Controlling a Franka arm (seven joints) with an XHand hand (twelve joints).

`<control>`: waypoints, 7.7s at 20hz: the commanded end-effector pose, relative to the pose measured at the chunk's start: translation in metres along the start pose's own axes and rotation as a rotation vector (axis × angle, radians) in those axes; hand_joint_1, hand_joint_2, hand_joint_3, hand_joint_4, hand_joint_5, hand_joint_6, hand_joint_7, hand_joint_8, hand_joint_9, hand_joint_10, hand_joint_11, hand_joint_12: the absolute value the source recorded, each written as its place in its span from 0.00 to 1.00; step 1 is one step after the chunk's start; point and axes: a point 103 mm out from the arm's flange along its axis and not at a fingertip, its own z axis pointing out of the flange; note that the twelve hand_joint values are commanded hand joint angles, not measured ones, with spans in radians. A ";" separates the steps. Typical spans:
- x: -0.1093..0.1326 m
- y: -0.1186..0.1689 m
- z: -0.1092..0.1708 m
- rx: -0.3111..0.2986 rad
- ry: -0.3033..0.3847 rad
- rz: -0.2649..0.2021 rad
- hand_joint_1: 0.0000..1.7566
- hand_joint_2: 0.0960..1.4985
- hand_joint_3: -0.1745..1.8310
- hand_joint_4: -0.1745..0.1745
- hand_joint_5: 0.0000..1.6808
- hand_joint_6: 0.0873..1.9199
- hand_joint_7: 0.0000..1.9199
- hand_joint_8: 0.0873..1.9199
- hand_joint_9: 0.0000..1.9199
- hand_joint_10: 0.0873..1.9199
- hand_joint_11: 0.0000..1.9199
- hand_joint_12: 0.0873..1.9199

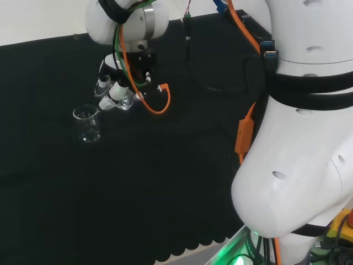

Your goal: Pour the water from the handheld beaker into the one on the table.

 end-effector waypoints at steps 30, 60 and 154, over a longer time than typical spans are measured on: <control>0.033 0.005 -0.003 0.190 -0.316 0.003 0.65 0.41 0.36 1.00 0.85 0.13 0.91 0.00 0.86 0.00 0.66 0.40; 0.053 0.009 -0.015 0.281 -0.419 0.007 0.65 0.40 0.36 1.00 0.86 0.12 0.92 0.00 0.86 0.00 0.67 0.39; 0.078 0.020 -0.030 0.451 -0.653 0.056 0.65 0.41 0.36 1.00 0.85 0.13 0.92 0.00 0.86 0.00 0.68 0.38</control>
